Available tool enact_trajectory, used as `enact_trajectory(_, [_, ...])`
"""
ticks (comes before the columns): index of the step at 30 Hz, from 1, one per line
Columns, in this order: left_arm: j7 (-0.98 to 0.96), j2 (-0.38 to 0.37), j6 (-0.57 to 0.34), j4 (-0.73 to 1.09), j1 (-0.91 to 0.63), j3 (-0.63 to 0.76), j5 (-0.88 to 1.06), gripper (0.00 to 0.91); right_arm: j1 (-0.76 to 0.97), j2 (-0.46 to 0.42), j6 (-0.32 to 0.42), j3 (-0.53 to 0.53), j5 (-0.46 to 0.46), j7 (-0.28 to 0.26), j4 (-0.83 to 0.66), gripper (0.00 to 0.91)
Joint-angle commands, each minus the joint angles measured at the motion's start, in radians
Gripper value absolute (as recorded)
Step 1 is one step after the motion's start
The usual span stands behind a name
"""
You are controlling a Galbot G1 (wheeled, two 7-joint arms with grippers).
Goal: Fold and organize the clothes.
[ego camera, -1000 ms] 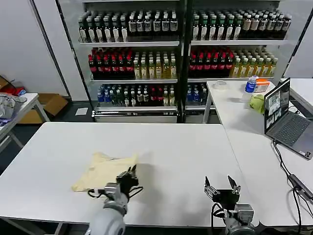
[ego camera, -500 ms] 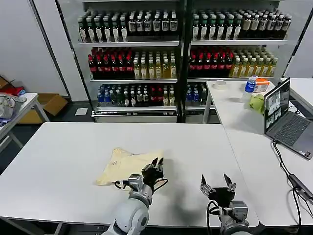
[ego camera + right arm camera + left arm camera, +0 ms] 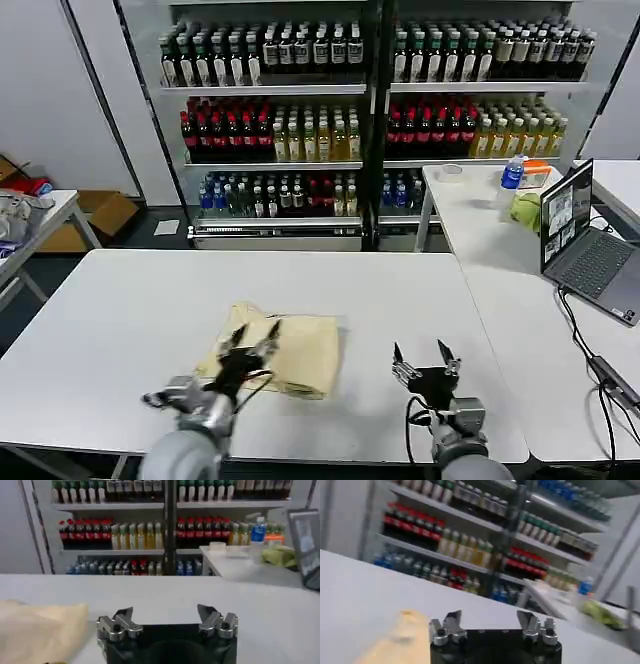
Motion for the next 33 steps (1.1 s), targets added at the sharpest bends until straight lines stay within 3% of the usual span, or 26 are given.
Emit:
enact_trajectory(1, [0.027,0.103,-0.026,-0.121,0.187,-0.32,-0.078,0.907,0.259,0.137,-0.041,-0.178,0.171,0.08,-0.219,0.907])
enact_trajectory(5, [0.026,0.081,-0.023,-0.133,0.193,-0.307,-0.074,0.907,0.353,0.216,-0.075,-0.226,0.289,0.134,-0.319,0.907])
enact_trajectory(11, [0.025,0.061,-0.025,-0.142,0.207,-0.302,-0.071,0.907,0.416,0.263,-0.107,-0.237,0.388,0.159,-0.395,0.907])
enact_trajectory(19, [0.024,0.044,-0.017,-0.171,0.224,-0.298,-0.076,0.907,0.484,0.308,-0.114,-0.233,0.438,0.172,-0.482,0.907])
enact_trajectory(20, [0.025,0.043,-0.017,-0.173,0.225,-0.297,-0.075,0.907,0.494,0.314,-0.113,-0.23,0.449,0.176,-0.496,0.867])
enact_trajectory(21, [0.025,0.041,-0.017,-0.178,0.226,-0.296,-0.075,0.907,0.501,0.317,-0.111,-0.225,0.457,0.18,-0.507,0.625])
enact_trajectory(22, [0.025,0.038,-0.013,-0.181,0.227,-0.295,-0.075,0.907,0.507,0.325,-0.109,-0.22,0.466,0.184,-0.521,0.504])
enact_trajectory(23, [0.025,0.037,-0.013,-0.182,0.229,-0.295,-0.075,0.907,0.511,0.327,-0.108,-0.216,0.469,0.186,-0.527,0.202])
enact_trajectory(25, [0.025,0.035,-0.012,-0.188,0.232,-0.294,-0.075,0.907,0.516,0.33,-0.104,-0.209,0.477,0.192,-0.542,0.02])
enact_trajectory(33, [0.025,0.03,-0.011,-0.195,0.24,-0.294,-0.074,0.907,0.513,0.308,-0.093,-0.195,0.485,0.185,-0.543,0.0])
